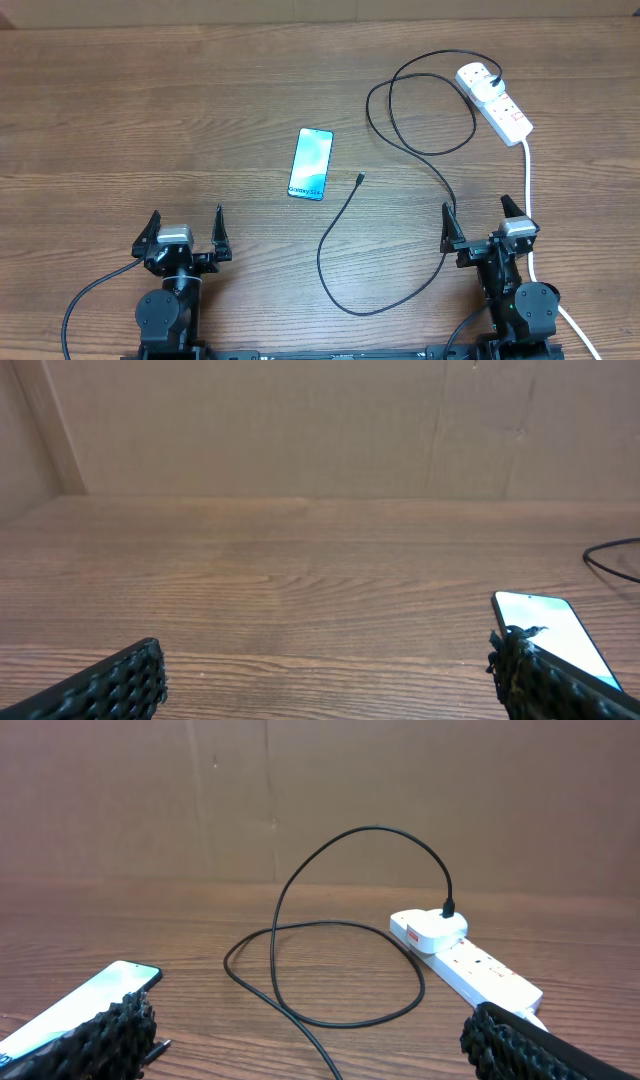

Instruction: Plug charger to phone and switch on socket

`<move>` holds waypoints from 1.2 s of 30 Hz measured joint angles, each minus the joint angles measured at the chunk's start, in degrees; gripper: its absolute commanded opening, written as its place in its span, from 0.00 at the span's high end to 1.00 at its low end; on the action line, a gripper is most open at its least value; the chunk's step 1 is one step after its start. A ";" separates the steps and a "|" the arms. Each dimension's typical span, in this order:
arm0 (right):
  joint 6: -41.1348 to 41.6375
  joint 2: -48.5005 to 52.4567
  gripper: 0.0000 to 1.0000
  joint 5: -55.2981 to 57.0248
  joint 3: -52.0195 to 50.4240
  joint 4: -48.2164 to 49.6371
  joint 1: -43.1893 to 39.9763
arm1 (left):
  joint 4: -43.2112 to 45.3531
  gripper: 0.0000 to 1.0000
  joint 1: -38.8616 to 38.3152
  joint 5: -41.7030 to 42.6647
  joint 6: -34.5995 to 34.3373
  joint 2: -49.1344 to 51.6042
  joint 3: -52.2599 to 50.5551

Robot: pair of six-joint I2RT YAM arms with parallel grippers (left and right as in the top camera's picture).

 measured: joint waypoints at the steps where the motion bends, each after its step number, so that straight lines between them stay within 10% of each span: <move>1: 0.00 0.00 0.00 -0.02 0.00 0.04 0.00 | 0.00 0.00 0.00 0.00 0.00 0.00 0.00; 36: 0.02 0.00 0.00 -0.02 0.00 0.00 0.00 | 0.00 0.00 0.00 1.42 -0.28 0.00 0.00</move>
